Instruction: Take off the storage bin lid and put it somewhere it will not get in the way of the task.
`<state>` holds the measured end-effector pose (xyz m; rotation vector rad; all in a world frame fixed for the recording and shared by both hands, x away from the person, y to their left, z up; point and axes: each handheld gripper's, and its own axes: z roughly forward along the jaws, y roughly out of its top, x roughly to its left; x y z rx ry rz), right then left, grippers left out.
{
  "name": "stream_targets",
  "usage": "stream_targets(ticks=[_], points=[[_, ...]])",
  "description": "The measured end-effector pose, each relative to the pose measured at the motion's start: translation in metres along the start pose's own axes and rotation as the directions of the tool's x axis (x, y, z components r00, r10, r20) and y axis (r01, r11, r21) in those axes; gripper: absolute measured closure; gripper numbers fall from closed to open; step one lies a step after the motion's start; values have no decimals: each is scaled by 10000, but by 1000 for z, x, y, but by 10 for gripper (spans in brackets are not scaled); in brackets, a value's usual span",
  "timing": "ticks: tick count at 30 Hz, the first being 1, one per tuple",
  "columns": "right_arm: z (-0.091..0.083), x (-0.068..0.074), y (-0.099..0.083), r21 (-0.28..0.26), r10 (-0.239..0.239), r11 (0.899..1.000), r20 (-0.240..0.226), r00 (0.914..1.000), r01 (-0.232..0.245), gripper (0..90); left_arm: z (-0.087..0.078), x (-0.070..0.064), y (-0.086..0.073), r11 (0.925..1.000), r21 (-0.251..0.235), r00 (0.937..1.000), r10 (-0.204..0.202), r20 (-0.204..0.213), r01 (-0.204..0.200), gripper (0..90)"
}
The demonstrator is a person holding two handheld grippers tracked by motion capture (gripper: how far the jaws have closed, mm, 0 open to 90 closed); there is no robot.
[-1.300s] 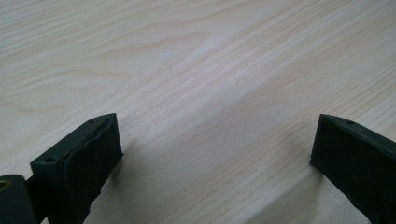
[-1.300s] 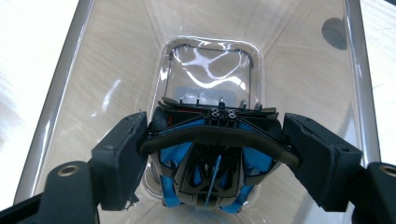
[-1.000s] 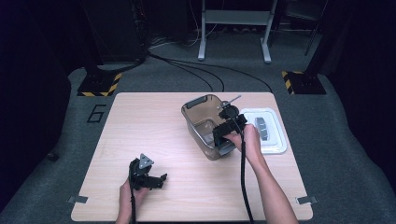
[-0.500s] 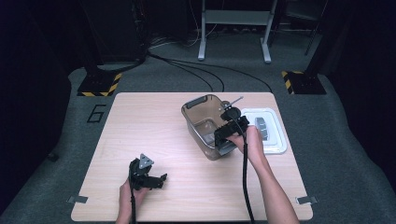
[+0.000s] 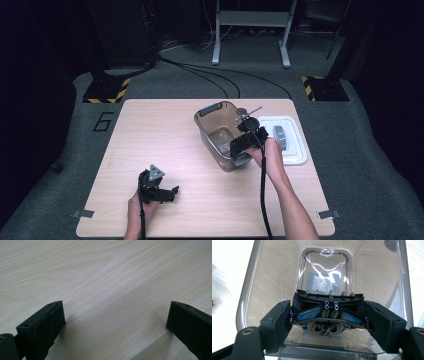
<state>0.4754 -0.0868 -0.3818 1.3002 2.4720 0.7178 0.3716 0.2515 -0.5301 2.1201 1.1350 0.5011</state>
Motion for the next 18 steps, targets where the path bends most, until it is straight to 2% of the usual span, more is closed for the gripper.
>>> stream_targets(ticks=[9, 18], points=[[0, 3, -1, -51, -42, 10000, 119, 9999, 42, 230, 0, 0, 0, 10000, 1, 10000, -1, 0, 1, 17], [0, 1, -4, -244, 223, 9995, 58, 9997, -222, 230, 0, 0, 0, 10000, -6, 10000, -62, 17, 62, 17]])
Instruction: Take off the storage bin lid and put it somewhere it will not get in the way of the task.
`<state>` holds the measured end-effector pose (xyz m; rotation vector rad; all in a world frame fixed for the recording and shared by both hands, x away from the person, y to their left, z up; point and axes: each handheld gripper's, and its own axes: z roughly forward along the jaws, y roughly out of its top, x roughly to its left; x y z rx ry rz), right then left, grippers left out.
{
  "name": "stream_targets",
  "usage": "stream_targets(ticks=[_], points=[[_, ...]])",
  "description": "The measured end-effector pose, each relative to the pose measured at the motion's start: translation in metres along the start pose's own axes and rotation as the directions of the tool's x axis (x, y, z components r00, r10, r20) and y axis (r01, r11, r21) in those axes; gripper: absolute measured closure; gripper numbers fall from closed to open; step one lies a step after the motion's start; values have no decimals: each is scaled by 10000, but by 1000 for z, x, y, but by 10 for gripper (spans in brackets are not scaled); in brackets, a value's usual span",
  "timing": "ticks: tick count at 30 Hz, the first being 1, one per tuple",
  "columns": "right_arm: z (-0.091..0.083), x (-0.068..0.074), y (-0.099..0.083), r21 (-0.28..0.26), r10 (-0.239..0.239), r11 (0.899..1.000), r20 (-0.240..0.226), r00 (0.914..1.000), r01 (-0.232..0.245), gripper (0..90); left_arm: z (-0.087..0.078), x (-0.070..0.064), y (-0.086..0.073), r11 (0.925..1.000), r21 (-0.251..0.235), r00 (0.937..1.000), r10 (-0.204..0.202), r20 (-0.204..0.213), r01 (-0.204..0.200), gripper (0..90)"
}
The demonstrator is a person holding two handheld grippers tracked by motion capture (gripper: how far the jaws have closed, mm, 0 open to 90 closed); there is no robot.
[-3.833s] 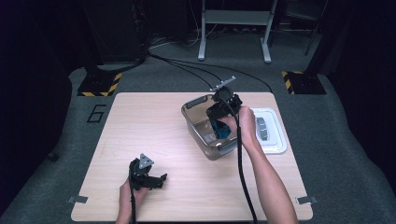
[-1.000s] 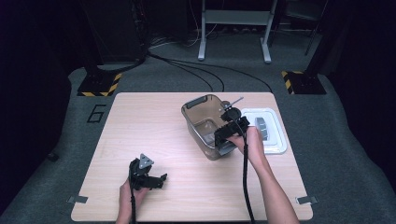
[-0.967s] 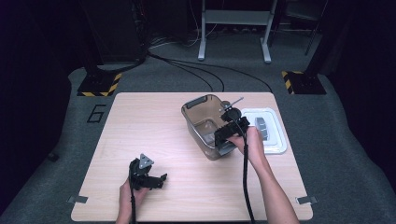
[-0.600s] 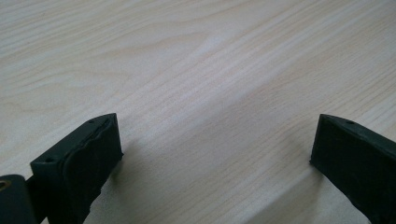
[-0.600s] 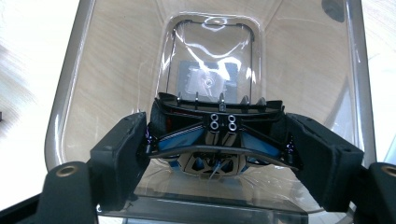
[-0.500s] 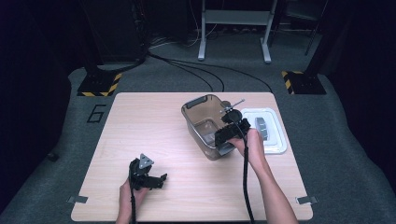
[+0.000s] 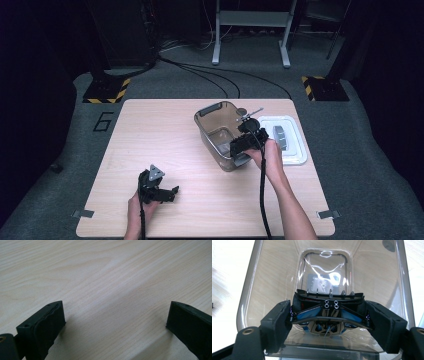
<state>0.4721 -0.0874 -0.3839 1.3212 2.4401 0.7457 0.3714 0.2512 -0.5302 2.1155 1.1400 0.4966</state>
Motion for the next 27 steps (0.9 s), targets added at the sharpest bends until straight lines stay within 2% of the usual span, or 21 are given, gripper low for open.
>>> stream_targets(ticks=[16, 27], points=[[0, -2, 0, -50, 52, 10000, -71, 10000, -53, 223, 0, 1, 0, 10000, 11, 10000, 73, -15, -73, 17], [-2, -5, -1, 48, 7, 10000, -260, 9997, -6, 185, 0, 1, 0, 10000, 15, 10000, 71, -17, -71, 17]])
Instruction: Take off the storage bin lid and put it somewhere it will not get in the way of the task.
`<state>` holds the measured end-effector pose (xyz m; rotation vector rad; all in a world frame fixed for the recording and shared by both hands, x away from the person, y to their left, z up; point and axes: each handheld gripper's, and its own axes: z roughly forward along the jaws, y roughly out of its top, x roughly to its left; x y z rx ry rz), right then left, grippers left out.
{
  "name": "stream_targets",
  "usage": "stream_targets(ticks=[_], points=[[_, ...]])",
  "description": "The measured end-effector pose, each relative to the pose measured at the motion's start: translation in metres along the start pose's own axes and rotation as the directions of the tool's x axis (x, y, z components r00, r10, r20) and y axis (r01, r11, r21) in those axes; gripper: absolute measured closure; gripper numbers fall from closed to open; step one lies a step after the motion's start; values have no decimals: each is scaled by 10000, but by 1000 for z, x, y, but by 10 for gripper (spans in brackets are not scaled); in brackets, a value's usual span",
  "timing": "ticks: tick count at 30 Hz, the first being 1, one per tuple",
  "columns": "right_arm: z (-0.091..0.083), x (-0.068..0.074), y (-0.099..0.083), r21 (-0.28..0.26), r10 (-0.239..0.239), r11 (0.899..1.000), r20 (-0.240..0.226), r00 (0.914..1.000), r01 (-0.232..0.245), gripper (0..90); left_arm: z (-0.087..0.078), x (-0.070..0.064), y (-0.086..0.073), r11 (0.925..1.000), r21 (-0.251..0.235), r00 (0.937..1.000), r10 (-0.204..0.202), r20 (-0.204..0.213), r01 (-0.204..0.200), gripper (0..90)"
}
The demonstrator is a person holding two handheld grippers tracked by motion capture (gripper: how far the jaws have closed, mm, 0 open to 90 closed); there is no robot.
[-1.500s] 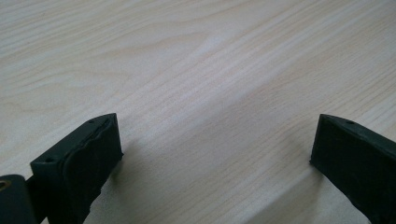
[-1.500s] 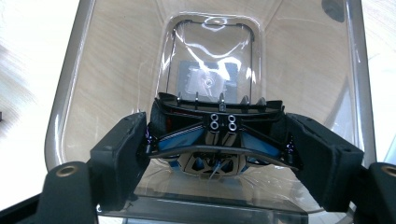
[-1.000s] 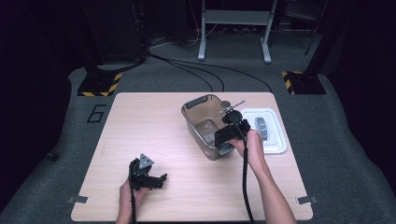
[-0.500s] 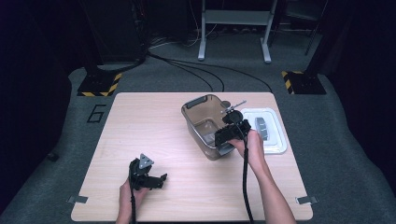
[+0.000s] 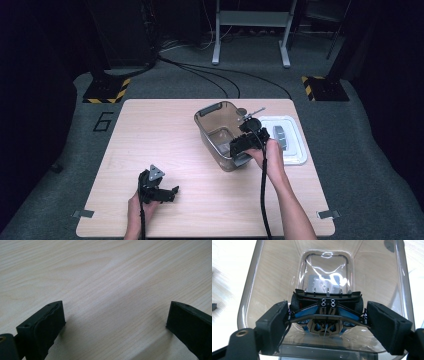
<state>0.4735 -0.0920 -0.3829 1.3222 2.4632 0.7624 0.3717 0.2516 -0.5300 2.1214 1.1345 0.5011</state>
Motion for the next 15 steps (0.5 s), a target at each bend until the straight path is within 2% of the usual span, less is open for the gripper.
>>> stream_targets(ticks=[7, 11, 15], points=[[-3, 0, -1, -115, 13, 9999, -74, 10000, -14, 147, 0, 0, 0, 10000, -5, 10000, -1, 3, 1, 17], [-8, -2, -3, -256, -64, 9997, -282, 9996, 57, 128, 0, 0, 0, 10000, 1, 10000, 2, 2, -2, 17], [-15, -6, -6, -541, -81, 9985, -334, 9994, 62, 55, 0, 0, 0, 10000, 0, 10000, -4, 2, 4, 17]])
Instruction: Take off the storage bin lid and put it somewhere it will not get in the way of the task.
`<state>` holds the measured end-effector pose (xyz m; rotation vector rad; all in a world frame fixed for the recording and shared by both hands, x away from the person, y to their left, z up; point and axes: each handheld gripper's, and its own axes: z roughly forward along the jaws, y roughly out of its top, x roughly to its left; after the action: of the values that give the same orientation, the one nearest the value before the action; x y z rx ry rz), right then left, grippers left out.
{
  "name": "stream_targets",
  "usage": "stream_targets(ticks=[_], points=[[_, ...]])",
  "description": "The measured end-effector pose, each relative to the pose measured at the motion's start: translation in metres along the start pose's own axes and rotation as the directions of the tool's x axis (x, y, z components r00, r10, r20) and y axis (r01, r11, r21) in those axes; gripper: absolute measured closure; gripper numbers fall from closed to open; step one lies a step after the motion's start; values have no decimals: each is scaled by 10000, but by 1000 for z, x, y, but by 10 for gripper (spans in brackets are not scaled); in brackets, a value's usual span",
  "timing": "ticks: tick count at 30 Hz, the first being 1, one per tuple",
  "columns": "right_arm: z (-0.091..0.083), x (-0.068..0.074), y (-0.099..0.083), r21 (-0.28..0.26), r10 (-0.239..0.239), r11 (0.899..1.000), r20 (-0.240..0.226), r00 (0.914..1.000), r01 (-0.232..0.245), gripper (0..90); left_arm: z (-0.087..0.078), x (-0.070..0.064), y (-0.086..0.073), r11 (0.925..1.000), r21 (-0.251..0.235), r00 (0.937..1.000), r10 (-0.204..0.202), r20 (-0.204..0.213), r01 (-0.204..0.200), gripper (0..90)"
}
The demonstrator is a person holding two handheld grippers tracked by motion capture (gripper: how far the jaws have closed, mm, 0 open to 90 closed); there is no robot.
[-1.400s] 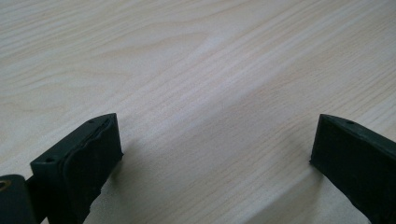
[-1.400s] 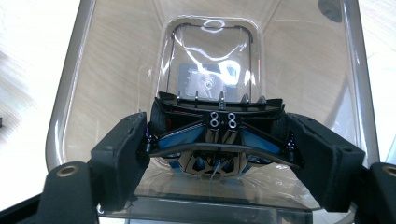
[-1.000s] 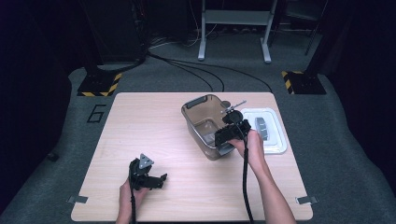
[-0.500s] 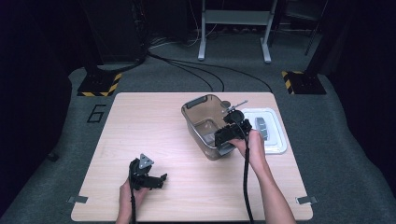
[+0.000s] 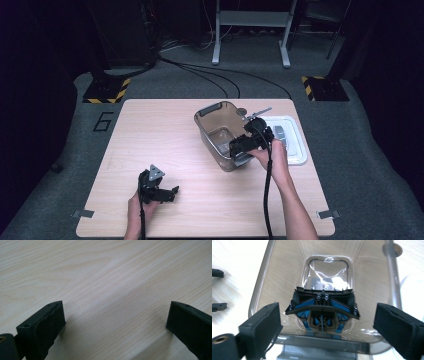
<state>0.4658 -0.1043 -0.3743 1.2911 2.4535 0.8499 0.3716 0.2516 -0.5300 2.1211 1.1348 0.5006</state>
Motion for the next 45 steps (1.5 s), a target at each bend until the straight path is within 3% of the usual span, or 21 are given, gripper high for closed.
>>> stream_targets(ticks=[5, 12, 16, 23, 26, 31, 33, 38, 40, 45], points=[[-12, -7, -5, -326, 68, 9994, 78, 9999, -66, 1, 0, 0, 0, 10000, 5, 10000, 1, 0, -1, 17], [-23, -21, -15, -682, 162, 9976, 319, 9994, -140, 0, 0, 0, 0, 10000, 38, 10000, 18, 3, -18, 17], [-27, -34, -23, -867, 312, 9959, 579, 9978, -261, 0, 0, 0, 0, 10000, 36, 10000, -1, 1, 1, 17], [-30, -66, -39, -991, 1081, 9902, 986, 9892, -984, 0, 0, 0, 0, 10000, -33, 10000, -89, 1, 89, 17], [-26, -84, -48, -900, 1500, 9863, 1360, 9793, -1386, 0, 1, -1, 0, 9999, -67, 9999, -104, -9, 104, 17], [-17, -99, -58, -792, 1745, 9835, 1721, 9695, -1629, 0, 1, -1, 0, 9999, -34, 9999, -136, 21, 136, 17], [-7, -109, -63, -611, 2022, 9791, 1859, 9615, -1941, 2, 1, -1, 0, 9999, -32, 9999, -136, 19, 136, 17], [9, -123, -70, -470, 2219, 9751, 2042, 9535, -2169, 21, 1, -1, 0, 9999, -36, 9999, -136, 18, 136, 17], [20, -130, -73, -358, 2506, 9679, 2081, 9455, -2487, 29, 0, 0, 0, 10000, 5, 10000, -76, 25, 76, 17], [34, -138, -76, -249, 2507, 9675, 2199, 9428, -2514, 40, 0, -1, 0, 9999, -31, 9999, -126, 19, 126, 17]])
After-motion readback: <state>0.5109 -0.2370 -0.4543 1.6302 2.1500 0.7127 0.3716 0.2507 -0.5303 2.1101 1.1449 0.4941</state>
